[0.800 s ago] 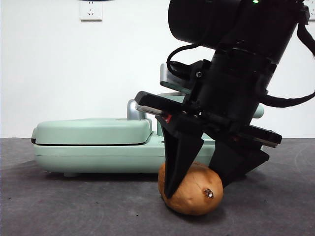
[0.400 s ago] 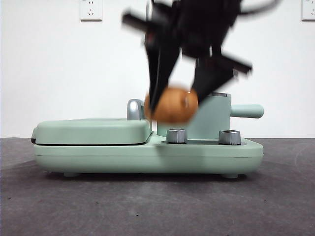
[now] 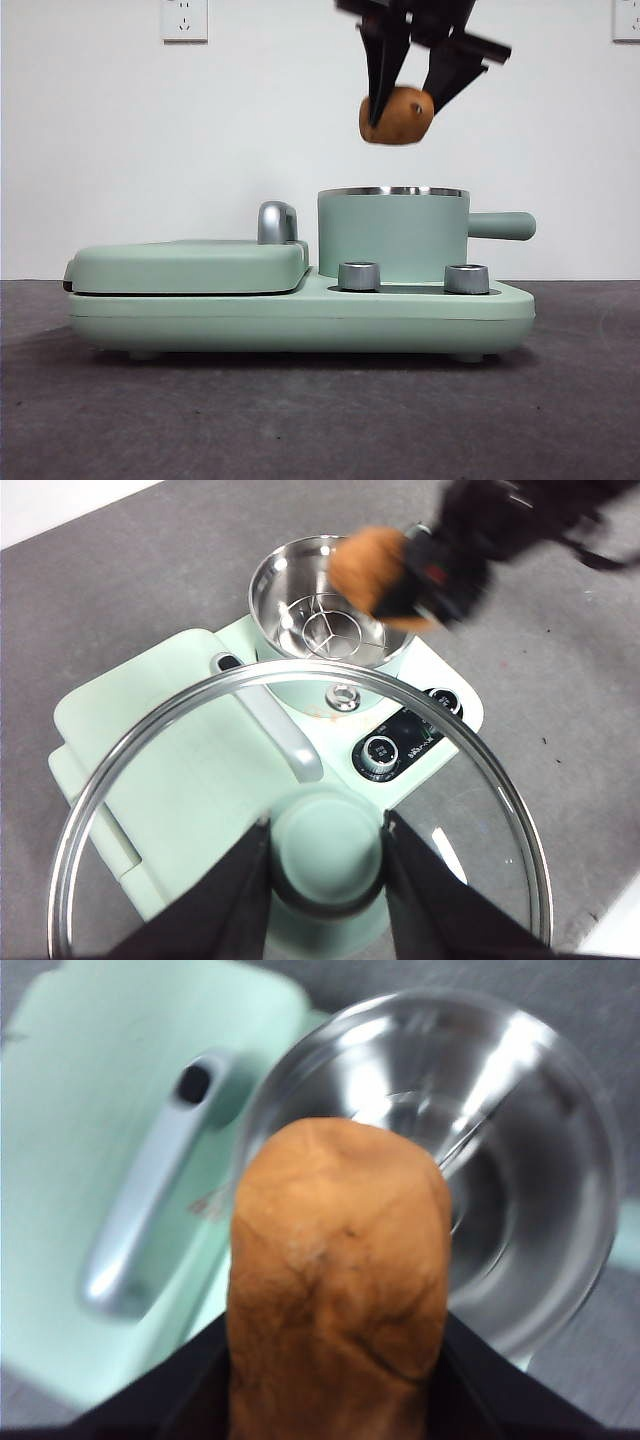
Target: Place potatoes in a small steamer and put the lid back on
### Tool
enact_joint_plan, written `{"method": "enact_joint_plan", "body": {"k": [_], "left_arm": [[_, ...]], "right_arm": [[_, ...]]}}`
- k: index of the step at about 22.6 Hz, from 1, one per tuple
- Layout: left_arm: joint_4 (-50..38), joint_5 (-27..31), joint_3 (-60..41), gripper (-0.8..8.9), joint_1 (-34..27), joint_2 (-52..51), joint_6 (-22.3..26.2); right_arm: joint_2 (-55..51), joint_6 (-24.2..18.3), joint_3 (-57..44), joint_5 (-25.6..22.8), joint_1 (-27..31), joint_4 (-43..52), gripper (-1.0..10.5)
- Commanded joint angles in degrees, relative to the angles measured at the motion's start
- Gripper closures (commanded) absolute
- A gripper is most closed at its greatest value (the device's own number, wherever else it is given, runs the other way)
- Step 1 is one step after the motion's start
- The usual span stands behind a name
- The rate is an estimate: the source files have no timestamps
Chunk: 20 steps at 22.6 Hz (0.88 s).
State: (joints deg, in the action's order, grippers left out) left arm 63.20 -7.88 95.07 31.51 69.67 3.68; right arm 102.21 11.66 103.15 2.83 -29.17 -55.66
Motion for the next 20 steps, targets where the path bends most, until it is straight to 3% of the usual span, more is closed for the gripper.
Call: {"method": "enact_joint_plan", "body": {"k": [1, 6, 12, 18, 20], "left_arm": [[-1.53, -0.44, 1.18, 7.99, 0.26, 0.02, 0.81], [-1.53, -0.44, 1.18, 7.99, 0.26, 0.02, 0.81], [-1.51, -0.44, 1.18, 7.99, 0.26, 0.02, 0.83], [-1.66, -0.44, 1.18, 7.99, 0.26, 0.04, 0.81], [-2.51, -0.44, 1.18, 7.98, 0.26, 0.24, 0.81]], "right_arm": [[5.62, -3.54, 4.87, 0.17, 1.03, -0.11, 8.5], [12.39, -3.52, 6.08, 3.26, 3.54, -0.13, 8.4], [14.43, -3.37, 5.97, 3.65, 3.82, -0.15, 8.3], [14.43, -3.13, 5.97, 6.23, 4.15, -1.01, 7.7], [14.43, -1.99, 5.97, 6.16, 4.20, -1.29, 6.8]]}}
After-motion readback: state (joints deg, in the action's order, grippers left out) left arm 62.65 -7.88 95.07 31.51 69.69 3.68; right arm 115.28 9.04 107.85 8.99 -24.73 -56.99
